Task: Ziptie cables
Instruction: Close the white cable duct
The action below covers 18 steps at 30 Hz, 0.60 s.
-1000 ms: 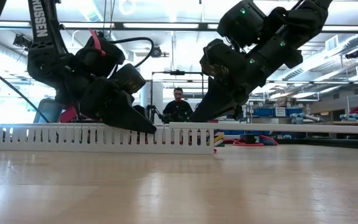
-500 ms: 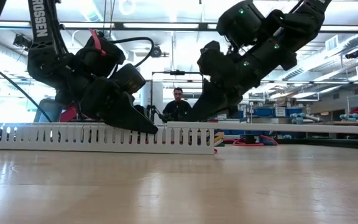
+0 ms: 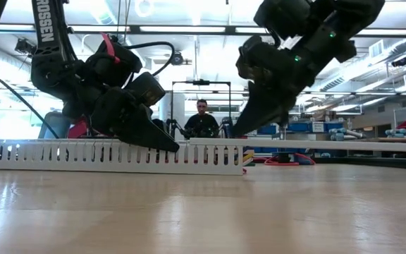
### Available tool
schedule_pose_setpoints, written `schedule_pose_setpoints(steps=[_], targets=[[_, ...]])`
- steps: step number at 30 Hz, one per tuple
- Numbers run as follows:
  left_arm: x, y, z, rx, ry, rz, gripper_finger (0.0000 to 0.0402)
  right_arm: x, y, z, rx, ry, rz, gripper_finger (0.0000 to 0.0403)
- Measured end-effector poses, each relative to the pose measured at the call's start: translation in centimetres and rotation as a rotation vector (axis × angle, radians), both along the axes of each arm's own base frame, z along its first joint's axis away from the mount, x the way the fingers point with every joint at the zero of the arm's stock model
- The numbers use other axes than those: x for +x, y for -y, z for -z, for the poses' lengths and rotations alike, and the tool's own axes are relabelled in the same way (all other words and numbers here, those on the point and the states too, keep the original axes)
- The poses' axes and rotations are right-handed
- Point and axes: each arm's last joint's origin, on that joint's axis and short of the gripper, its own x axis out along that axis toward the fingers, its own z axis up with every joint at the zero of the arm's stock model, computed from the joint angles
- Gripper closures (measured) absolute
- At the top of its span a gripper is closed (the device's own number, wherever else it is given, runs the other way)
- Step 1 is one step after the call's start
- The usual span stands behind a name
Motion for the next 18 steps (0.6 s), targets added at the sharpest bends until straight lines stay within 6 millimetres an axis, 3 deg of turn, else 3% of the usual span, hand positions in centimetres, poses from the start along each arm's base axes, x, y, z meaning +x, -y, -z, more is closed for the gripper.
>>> schedule_pose_setpoints(steps=[9,18], targets=[[0.0,0.0,0.0,-0.001,-0.001,-0.002,0.0168,1.8,0.3,2.1,0.043,0.075,-0.007,0.0403],[0.0,0.0,0.0,-0.005,0.001,-0.004,0.0167,1.9,0.4,1.8,0.022,0.102,-0.022,0.0403]])
